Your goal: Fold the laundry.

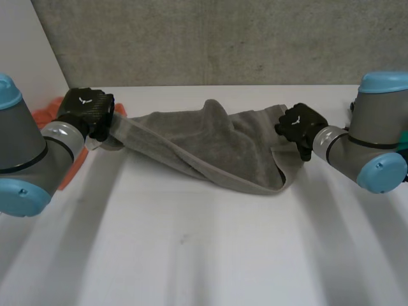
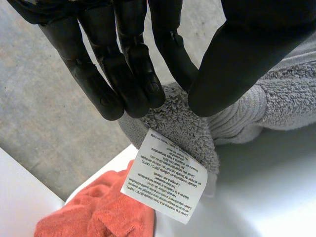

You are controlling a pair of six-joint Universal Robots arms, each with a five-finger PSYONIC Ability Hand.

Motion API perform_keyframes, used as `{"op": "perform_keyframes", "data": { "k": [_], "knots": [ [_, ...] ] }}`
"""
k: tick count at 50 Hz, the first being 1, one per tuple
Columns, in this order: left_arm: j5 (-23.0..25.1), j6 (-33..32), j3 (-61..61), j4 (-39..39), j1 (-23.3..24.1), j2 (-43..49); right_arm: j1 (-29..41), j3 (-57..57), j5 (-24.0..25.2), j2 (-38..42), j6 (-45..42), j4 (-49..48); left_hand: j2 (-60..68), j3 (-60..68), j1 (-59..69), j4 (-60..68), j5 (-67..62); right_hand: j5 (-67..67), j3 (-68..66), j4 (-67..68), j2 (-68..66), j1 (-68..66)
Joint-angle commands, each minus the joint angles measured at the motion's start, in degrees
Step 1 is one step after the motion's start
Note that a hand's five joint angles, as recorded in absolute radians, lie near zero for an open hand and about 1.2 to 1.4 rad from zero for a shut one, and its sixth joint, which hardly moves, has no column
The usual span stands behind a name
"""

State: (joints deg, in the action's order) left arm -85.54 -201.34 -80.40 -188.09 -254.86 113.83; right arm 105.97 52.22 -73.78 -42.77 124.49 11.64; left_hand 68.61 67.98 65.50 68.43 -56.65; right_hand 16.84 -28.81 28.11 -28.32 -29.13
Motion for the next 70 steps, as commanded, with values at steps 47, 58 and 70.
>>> {"op": "perform_keyframes", "data": {
  "k": [47, 58, 70],
  "knots": [
    [0.64, -14.33, -7.14, 18.27, -3.01, -6.87, -13.16, 18.44, -2.51, -9.42, -7.15, 20.08, 11.39, 12.02, 14.5, 11.57, -13.35, 53.16, -51.19, 51.89, -51.68, -50.87],
    [6.27, -34.64, -11.27, 36.22, -6.0, -9.68, -16.85, 28.03, -0.58, -18.84, -9.35, 25.98, 11.39, 12.02, 14.5, 11.57, -13.35, 53.16, -51.19, 51.89, -51.68, -50.87],
    [3.19, -30.09, 4.27, 27.52, -2.84, 0.06, -12.9, 13.54, -0.4, -10.58, 10.85, 17.2, 11.39, 12.02, 14.5, 11.57, -13.35, 53.16, -51.19, 51.89, -51.68, -50.87]
  ]
}}
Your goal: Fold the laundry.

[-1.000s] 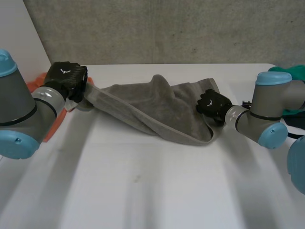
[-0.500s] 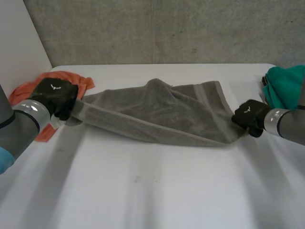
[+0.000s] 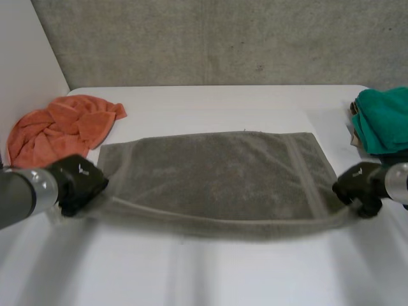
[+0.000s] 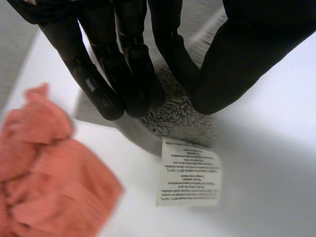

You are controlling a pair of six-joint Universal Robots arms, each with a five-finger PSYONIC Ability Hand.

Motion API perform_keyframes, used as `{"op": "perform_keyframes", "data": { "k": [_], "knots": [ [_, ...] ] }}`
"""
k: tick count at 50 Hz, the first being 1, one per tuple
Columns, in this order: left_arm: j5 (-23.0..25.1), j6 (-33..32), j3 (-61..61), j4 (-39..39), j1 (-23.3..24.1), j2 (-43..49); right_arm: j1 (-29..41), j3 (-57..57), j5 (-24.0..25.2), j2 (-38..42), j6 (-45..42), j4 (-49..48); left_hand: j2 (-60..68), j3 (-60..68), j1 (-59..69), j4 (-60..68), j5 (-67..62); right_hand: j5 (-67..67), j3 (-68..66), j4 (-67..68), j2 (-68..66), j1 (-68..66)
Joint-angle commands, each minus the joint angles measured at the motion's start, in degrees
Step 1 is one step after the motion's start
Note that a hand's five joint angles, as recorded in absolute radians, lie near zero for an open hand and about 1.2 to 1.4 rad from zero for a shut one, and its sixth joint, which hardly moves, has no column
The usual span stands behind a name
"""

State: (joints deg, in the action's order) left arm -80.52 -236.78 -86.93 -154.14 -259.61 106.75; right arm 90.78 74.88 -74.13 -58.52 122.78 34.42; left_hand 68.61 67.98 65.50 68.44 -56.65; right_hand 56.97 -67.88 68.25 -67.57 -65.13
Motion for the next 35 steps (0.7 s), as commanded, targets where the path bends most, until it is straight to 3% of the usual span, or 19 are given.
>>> {"op": "perform_keyframes", "data": {
  "k": [1, 9, 13, 21, 27, 31, 35],
  "knots": [
    [-2.1, 6.24, 12.64, -7.04, 2.18, 8.46, 2.56, -10.27, -0.05, 5.87, 14.05, -6.37, 11.39, 12.02, 14.5, 11.56, -13.35, 13.03, -12.12, 11.75, -12.43, -14.87],
    [-7.46, 13.89, 29.6, -6.26, 5.17, 20.42, 6.08, -19.59, -0.75, 12.2, 24.78, -14.81, 11.39, 12.02, 14.5, 11.56, -13.35, 13.03, -12.12, 11.75, -12.43, -14.87],
    [-9.48, 16.26, 38.03, -5.91, 7.54, 25.85, 7.75, -25.12, -4.52, 15.79, 28.47, -20.6, 11.39, 12.02, 14.5, 11.56, -13.35, 13.03, -12.12, 11.75, -12.43, -14.87],
    [-12.55, 14.6, 49.46, -5.91, 8.51, 34.65, 8.98, -34.79, -14.19, 22.91, 29.18, -26.94, 11.39, 12.02, 14.5, 11.56, -13.35, 13.03, -12.12, 11.75, -12.43, -14.87],
    [-14.84, 14.77, 51.16, -3.98, 8.34, 36.25, 9.33, -37.79, -14.2, 26.09, 28.66, -26.25, 11.39, 12.02, 14.5, 11.56, -13.35, 13.03, -12.12, 11.75, -12.43, -14.87],
    [-14.58, 17.22, 47.65, -2.04, 8.07, 33.09, 10.21, -35.08, -12.89, 25.3, 28.57, -25.28, -45.5, -44.87, -42.39, -45.32, 43.54, 13.03, -12.12, 11.75, -12.43, -14.87],
    [-13.0, 22.22, 39.58, -2.82, 7.55, 26.6, 10.47, -29.89, -11.74, 22.41, 28.83, -25.63, -50.16, -49.53, -47.05, -49.98, 48.2, 13.03, -12.12, 11.75, -12.43, -14.87]
  ]
}}
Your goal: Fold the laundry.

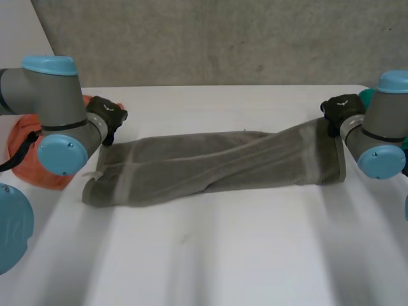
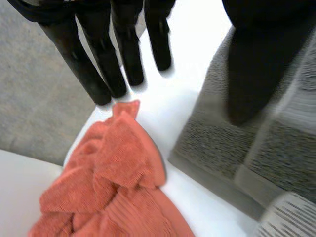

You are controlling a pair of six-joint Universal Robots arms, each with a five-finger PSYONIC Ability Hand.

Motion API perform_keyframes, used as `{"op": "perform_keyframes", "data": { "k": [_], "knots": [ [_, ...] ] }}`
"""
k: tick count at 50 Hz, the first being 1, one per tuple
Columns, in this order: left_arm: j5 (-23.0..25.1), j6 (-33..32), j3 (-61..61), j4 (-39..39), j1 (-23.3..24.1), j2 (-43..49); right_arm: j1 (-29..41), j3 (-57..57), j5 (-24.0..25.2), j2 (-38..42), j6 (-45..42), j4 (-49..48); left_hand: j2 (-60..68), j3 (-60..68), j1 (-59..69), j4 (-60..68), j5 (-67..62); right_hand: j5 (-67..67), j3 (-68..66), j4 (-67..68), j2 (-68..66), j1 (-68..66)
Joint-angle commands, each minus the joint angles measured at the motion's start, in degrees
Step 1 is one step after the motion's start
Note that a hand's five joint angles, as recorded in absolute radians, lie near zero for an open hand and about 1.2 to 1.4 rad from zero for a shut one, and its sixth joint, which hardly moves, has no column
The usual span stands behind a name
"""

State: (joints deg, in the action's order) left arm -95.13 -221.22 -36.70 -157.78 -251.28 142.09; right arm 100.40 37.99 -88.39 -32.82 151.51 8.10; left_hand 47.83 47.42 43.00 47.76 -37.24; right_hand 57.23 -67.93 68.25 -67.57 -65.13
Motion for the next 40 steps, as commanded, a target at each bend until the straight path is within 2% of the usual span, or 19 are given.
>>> {"op": "perform_keyframes", "data": {
  "k": [1, 7, 12, 18, 27, 31, 34, 36, 40],
  "knots": [
    [1.87, 7.64, -11.89, 0.29, -0.97, -9.63, 0.76, 9.01, 3.13, -4.61, 0.19, -0.09, -29.05, -28.63, -24.21, -28.97, 28.46, 12.77, -12.07, 11.75, -12.43, -14.87],
    [3.46, 10.81, -16.21, -2.0, -1.41, -11.31, 0.59, 15.7, 5.68, -8.57, -0.16, -4.31, -24.68, -24.27, -19.85, -24.61, 24.09, 12.77, -12.07, 11.75, -12.43, -14.87],
    [4.33, 11.69, -15.51, 0.54, -2.02, -8.24, 0.5, 19.92, 6.48, -10.95, -0.42, -6.25, -21.81, -21.39, -16.98, -21.74, 21.22, 12.77, -12.07, 11.75, -12.43, -14.87],
    [6.79, 11.69, -13.49, 2.3, -2.29, -4.89, 0.15, 21.16, 6.56, -11.57, -1.04, -6.08, -20.8, -20.38, -15.97, -20.73, 20.21, 12.77, -12.07, 11.75, -12.43, -14.87],
    [6.8, 11.25, -9.97, 2.48, -2.37, -0.68, -0.21, 22.39, 6.56, -11.92, -2.71, -5.9, -19.96, -19.55, -15.13, -19.89, 19.38, 12.77, -12.07, 11.75, -12.43, -14.87],
    [6.53, 11.25, -9.71, 2.74, -2.29, 0.21, -0.47, 22.66, 6.56, -12.09, -3.41, -5.9, -12.08, -11.67, -7.25, -12.01, 11.5, 12.77, -12.07, 11.75, -12.43, -14.87],
    [6.53, 11.16, -9.71, 2.74, -2.29, 0.73, -0.56, 22.74, 6.56, -12.36, -3.85, -5.99, 11.08, 11.5, 15.92, 11.16, -11.67, 12.77, -12.07, 11.75, -12.43, -14.87],
    [6.27, 10.99, -9.53, 2.48, -2.2, 0.56, -0.64, 22.66, 6.56, -12.53, -4.11, -6.25, 32.06, 32.48, 36.9, 32.14, -32.65, 12.77, -12.07, 11.75, -12.43, -14.87],
    [4.34, 11.16, -8.48, 1.34, -1.67, -0.67, -0.21, 22.04, 6.48, -12.71, -4.38, -6.78, 32.17, 32.58, 37.0, 32.24, -32.76, 12.77, -12.07, 11.75, -12.43, -14.87]
  ]
}}
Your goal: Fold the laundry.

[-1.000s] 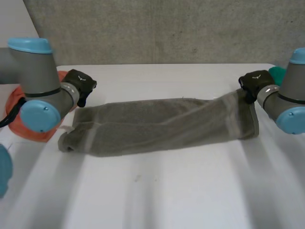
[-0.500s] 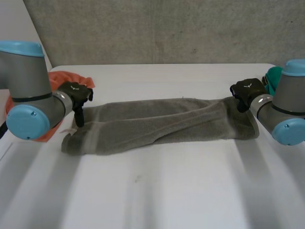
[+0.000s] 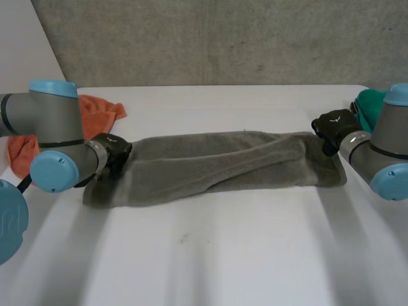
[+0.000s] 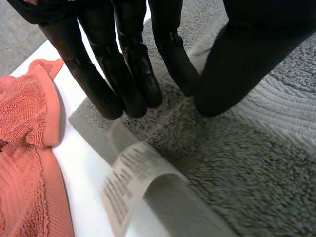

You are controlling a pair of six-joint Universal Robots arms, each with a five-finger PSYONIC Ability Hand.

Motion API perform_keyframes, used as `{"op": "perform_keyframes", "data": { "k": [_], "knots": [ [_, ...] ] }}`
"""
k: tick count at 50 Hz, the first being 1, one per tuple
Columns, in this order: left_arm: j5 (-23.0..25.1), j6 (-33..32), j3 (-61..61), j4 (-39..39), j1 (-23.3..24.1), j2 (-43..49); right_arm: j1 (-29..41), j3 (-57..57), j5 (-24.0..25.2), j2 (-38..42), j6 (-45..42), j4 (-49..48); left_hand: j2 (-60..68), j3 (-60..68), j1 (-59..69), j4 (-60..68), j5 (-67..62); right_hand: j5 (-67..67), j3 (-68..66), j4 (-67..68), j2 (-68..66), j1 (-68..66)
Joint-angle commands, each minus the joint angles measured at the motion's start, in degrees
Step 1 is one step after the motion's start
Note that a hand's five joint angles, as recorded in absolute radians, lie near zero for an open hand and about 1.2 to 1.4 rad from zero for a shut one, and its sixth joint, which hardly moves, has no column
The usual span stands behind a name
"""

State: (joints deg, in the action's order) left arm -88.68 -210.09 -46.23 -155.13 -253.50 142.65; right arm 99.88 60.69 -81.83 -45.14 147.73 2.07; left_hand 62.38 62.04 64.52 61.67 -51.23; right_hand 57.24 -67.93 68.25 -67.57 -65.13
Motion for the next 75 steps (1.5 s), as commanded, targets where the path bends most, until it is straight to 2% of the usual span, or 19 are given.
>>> {"op": "perform_keyframes", "data": {
  "k": [1, 10, 14, 16, 19, 21, 24, 29, 31, 33, 37, 45, 53, 54, 56, 57, 61, 67, 75],
  "knots": [
    [-2.63, 0.12, 1.49, -1.84, 0.73, -1.49, 0.4, -0.92, -0.08, -0.47, -0.51, -1.01, 17.62, 17.96, 15.48, 18.33, -18.77, 12.76, -12.07, 11.75, -12.43, -14.87],
    [-4.75, -0.32, 12.47, -10.89, 2.14, -0.8, 2.69, -6.81, -0.35, -0.03, 2.38, -7.33, 17.62, 17.96, 15.48, 18.33, -18.77, 12.76, -12.07, 11.75, -12.43, -14.87],
    [-6.67, 1.34, 24.75, -18.08, 1.79, -1.14, 4.09, -13.12, -1.83, 0.41, 9.23, -18.99, 17.62, 17.96, 15.48, 18.33, -18.77, 12.76, -12.07, 11.75, -12.43, -14.87],
    [-7.29, 2.05, 27.68, -18.63, 1.96, -1.23, 4.53, -14.28, -3.33, 0.67, 10.82, -21.4, 17.62, 17.96, 15.48, 18.33, -18.77, 12.76, -12.07, 11.75, -12.43, -14.87],
    [-8.26, 2.49, 28.4, -15.74, 2.84, -2.37, 5.67, -13.94, -5.44, 0.06, 10.48, -19.13, 17.62, 17.96, 15.48, 18.33, -18.77, 12.76, -12.07, 11.75, -12.43, -14.87],
    [-8.96, 3.19, 24.47, -12.85, 3.02, -3.68, 5.85, -12.19, -5.01, -0.99, 10.48, -17.2, 17.62, 17.96, 15.48, 18.33, -18.77, 12.76, -12.07, 11.75, -12.43, -14.87],
    [-8.97, 5.03, 18.04, -12.65, 2.32, -6.41, 5.5, -9.03, -4.22, -2.84, 11.44, -16.92, 17.62, 17.96, 15.48, 18.33, -18.77, 12.76, -12.07, 11.75, -12.43, -14.87],
    [-7.57, 11.44, 1.28, -23.61, -0.23, -15.01, 3.57, -0.69, -1.76, -7.76, 17.23, -23.94, 17.62, 17.96, 15.48, 18.33, -18.77, 12.76, -12.07, 11.75, -12.43, -14.87],
    [-6.77, 11.72, -2.97, -26.0, -0.85, -16.52, 3.22, 1.7, -1.23, -8.38, 17.86, -24.74, 17.62, 17.96, 15.48, 18.33, -18.77, 12.76, -12.07, 11.75, -12.43, -14.87],
    [-5.2, 10.67, -9.1, -26.89, -1.46, -18.36, 2.6, 5.11, -0.44, -8.64, 17.16, -23.35, 17.62, 17.96, 15.48, 18.33, -18.77, 12.76, -12.07, 11.75, -12.43, -14.87],
    [-3.35, 6.73, -18.59, -23.48, -2.69, -20.12, 0.76, 9.95, 0.96, -9.61, 14.36, -16.69, 17.62, 17.96, 15.48, 18.33, -18.77, 12.76, -12.07, 11.75, -12.43, -14.87],
    [-0.97, 0.56, -31.27, -19.69, -4.37, -19.52, -3.54, 17.87, 5.27, -10.58, 7.41, -4.46, 17.62, 17.96, 15.48, 18.33, -18.77, 12.76, -12.07, 11.75, -12.43, -14.87],
    [-0.44, -1.03, -32.26, -20.56, -4.54, -17.57, -4.34, 22.62, 6.6, -10.67, 5.03, -6.55, 17.62, 17.96, 15.48, 18.33, -18.77, 12.76, -12.07, 11.75, -12.43, -14.87],
    [-0.35, -0.76, -32.17, -20.56, -4.63, -18.1, -4.34, 22.8, 6.51, -10.67, 5.12, -6.81, 14.47, 14.81, 12.34, 15.19, -15.62, 12.76, -12.07, 11.75, -12.43, -14.87],
    [-0.09, -0.24, -32.34, -20.56, -4.81, -19.51, -4.34, 23.15, 6.51, -10.67, 5.29, -7.17, 0.05, 0.39, -2.08, 0.77, -1.21, 12.76, -12.07, 11.75, -12.43, -14.87],
    [0.0, 0.37, -32.52, -20.65, -4.81, -21.08, -4.26, 23.5, 6.51, -10.75, 5.38, -7.43, -14.85, -14.51, -16.98, -14.13, 13.69, 12.76, -12.07, 11.75, -12.43, -14.87],
    [0.18, 1.78, -32.69, -20.39, -4.54, -23.64, -3.73, 24.12, 6.51, -11.54, 5.2, -8.48, -34.79, -34.45, -36.93, -34.08, 33.64, 12.76, -12.07, 11.75, -12.43, -14.87],
    [-0.09, 1.79, -31.55, -20.13, -4.28, -23.3, -3.55, 24.74, 6.51, -12.25, 5.03, -9.63, -38.38, -38.04, -40.51, -37.66, 37.23, 12.76, -12.07, 11.75, -12.43, -14.87],
    [-0.61, 1.52, -26.63, -19.07, -3.05, -18.55, -3.11, 25.26, 6.42, -12.34, 4.06, -9.72, -38.71, -38.37, -40.85, -38.0, 37.56, 12.76, -12.07, 11.75, -12.43, -14.87]
  ]
}}
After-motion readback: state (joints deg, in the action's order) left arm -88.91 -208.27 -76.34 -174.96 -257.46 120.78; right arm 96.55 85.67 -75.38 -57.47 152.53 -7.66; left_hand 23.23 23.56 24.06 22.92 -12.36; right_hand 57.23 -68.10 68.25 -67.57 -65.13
